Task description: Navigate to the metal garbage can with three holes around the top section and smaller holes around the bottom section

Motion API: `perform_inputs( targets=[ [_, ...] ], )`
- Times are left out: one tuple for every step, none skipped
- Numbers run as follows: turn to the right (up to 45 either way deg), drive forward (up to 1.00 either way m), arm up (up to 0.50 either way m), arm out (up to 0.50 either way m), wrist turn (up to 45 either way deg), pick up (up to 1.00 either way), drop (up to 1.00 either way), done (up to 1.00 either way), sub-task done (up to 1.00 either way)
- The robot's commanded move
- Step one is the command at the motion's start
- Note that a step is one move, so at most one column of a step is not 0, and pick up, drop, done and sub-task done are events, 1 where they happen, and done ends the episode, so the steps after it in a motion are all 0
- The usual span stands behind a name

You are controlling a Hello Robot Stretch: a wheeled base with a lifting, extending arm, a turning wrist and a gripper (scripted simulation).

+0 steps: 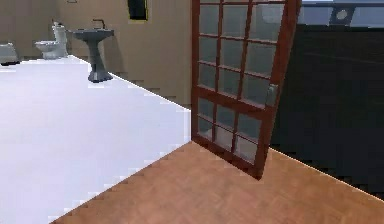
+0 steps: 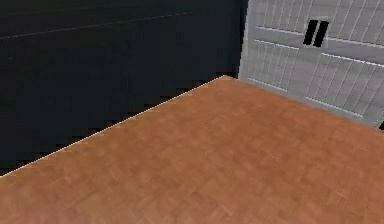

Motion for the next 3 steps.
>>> perform_inputs(
  targets=[
    [-3.0,0.00,0.00,0.00,0.0,0.00,0.00,0.00,0.00],
    [0.0,0.50,0.00,0.00,0.0,0.00,0.00,0.00,0.00],
    [-39.0,0.00,0.00,0.00,0.0,0.00,0.00,0.00,0.00]
  ],
)
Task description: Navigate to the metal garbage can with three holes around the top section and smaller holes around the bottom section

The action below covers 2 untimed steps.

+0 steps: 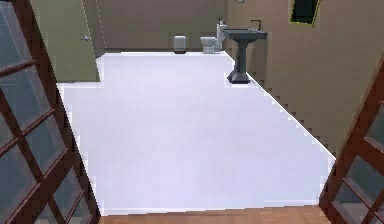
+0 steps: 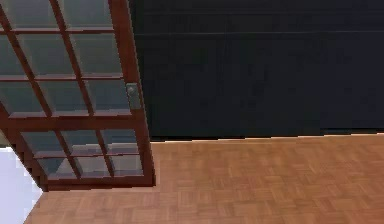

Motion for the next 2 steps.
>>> perform_inputs(
  targets=[
    [-3.0,0.00,0.00,0.00,0.0,0.00,0.00,0.00,0.00],
    [0.0,1.00,0.00,0.00,0.0,0.00,0.00,0.00,0.00]
  ],
)
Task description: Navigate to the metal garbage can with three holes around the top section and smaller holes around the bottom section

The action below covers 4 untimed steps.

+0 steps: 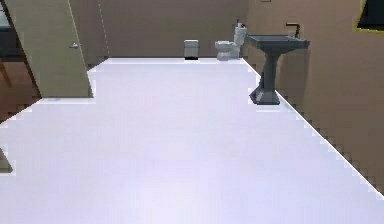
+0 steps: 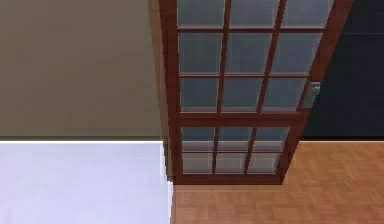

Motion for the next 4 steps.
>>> perform_inputs(
  targets=[
    [0.0,0.30,0.00,0.00,0.0,0.00,0.00,0.00,0.00],
    [-36.0,0.00,0.00,0.00,0.0,0.00,0.00,0.00,0.00],
    [0.0,1.00,0.00,0.00,0.0,0.00,0.00,0.00,0.00],
    [-3.0,0.00,0.00,0.00,0.0,0.00,0.00,0.00,0.00]
  ],
)
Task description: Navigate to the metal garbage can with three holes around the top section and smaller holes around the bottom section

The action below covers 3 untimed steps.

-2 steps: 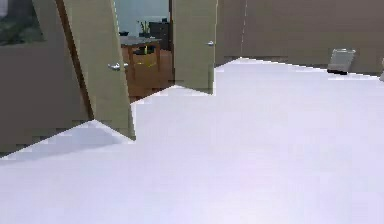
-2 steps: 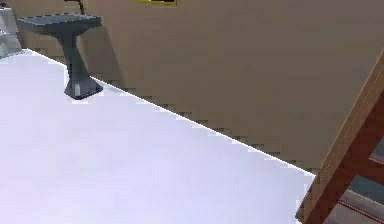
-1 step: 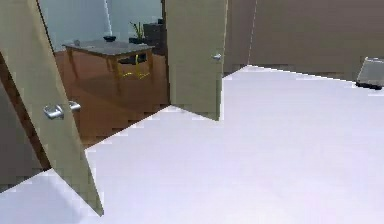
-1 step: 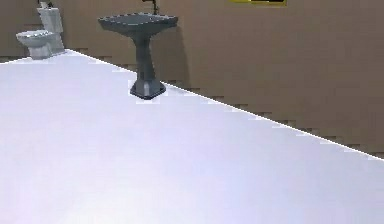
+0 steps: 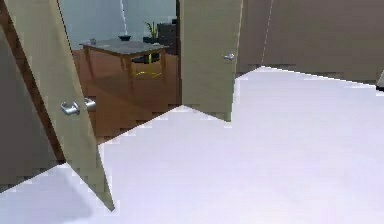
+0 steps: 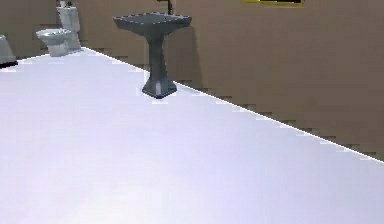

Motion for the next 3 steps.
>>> perform_inputs(
  targets=[
    [0.0,1.00,0.00,0.00,0.0,0.00,0.00,0.00,0.00],
    [0.0,0.35,0.00,0.00,0.0,0.00,0.00,0.00,0.00],
    [-30.0,0.00,0.00,0.00,0.0,0.00,0.00,0.00,0.00]
  ],
)
